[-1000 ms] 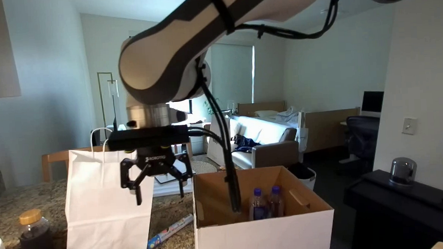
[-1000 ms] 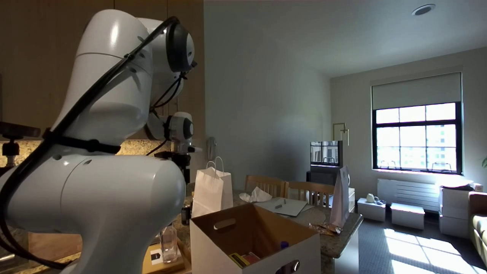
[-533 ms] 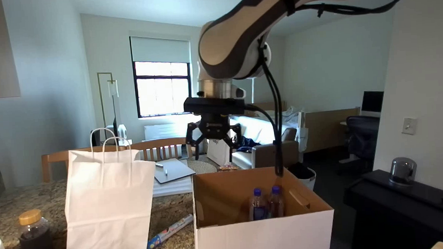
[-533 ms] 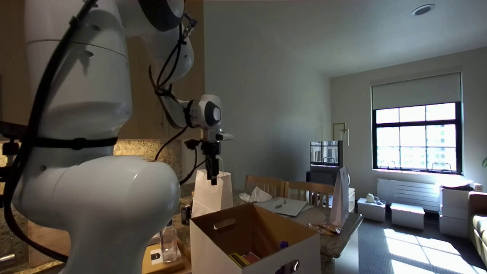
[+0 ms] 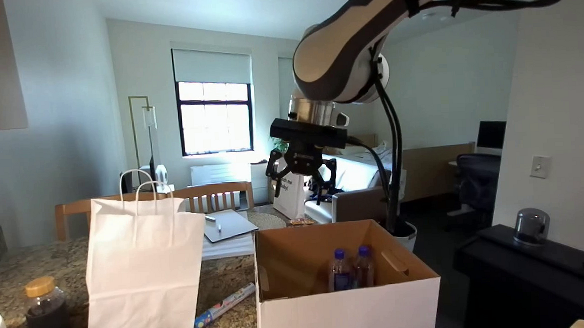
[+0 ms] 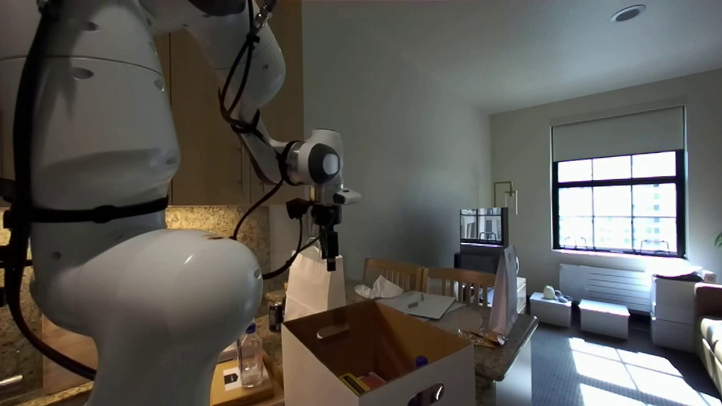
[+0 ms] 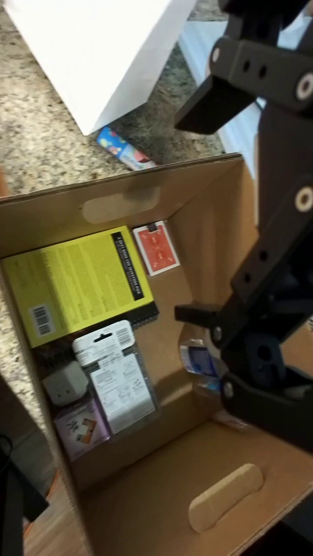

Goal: Remove the water bottles from the box

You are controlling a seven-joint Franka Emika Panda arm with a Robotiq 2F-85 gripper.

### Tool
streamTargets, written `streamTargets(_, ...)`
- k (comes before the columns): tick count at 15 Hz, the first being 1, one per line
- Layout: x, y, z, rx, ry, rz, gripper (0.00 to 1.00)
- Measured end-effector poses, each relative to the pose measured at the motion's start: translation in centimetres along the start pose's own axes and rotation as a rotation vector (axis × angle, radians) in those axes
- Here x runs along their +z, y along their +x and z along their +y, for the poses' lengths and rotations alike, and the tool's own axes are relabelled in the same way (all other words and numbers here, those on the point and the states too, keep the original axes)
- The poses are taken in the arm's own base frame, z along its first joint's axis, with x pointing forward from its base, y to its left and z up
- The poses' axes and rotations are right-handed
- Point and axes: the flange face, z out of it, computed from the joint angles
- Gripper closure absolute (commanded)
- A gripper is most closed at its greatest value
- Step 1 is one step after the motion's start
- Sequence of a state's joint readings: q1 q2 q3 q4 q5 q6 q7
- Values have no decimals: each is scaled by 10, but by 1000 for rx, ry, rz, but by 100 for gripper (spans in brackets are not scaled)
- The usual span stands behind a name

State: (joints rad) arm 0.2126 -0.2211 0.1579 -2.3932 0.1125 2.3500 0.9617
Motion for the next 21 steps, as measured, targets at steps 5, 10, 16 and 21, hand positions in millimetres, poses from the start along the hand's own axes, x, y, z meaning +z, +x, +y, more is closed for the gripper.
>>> streamTargets(5,-23,91,49,146,-64,193,0)
streamTargets(10,-8,124,95,-12,-230,160,0)
streamTargets(16,33,85,47,-274,-216,121,0)
streamTargets(21,32,88,46,-286,-214,122,0)
